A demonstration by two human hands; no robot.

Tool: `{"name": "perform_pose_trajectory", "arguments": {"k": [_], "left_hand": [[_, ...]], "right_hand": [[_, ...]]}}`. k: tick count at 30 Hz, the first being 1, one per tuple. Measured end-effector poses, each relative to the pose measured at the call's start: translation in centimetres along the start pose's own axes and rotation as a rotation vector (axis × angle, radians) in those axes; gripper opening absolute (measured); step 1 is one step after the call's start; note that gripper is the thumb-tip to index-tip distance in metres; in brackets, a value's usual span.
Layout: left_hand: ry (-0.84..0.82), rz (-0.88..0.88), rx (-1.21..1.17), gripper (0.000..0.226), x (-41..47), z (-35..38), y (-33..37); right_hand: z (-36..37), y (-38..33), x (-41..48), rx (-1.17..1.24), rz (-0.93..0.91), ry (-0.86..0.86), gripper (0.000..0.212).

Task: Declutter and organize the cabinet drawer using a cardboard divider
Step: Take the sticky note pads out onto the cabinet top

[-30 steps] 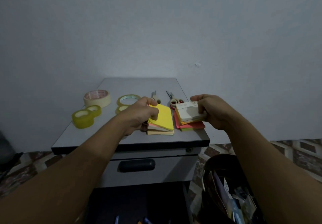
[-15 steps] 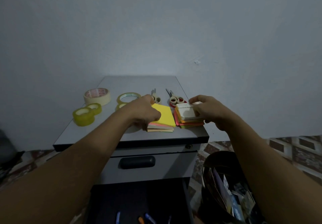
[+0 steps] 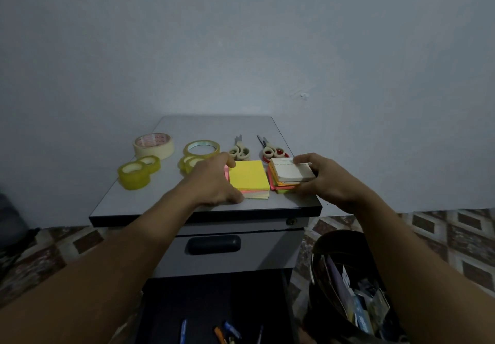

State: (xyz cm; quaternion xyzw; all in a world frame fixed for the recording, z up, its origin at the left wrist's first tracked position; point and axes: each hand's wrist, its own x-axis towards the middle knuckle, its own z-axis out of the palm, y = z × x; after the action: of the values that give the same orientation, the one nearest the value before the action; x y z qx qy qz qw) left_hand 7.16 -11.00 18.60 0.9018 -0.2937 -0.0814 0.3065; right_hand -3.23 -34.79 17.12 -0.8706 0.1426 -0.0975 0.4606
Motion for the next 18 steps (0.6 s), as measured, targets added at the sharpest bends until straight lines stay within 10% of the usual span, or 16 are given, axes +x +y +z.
{"name": "perform_pose_trajectory", "arguments": {"k": [18], "left_hand": [[0.083,0.045,-0.056,0.067,-2.0,0.3,-0.1]], "right_hand": [[0.8,-0.7,-0.8,-0.24,-0.045,0.139,0.062]]}}
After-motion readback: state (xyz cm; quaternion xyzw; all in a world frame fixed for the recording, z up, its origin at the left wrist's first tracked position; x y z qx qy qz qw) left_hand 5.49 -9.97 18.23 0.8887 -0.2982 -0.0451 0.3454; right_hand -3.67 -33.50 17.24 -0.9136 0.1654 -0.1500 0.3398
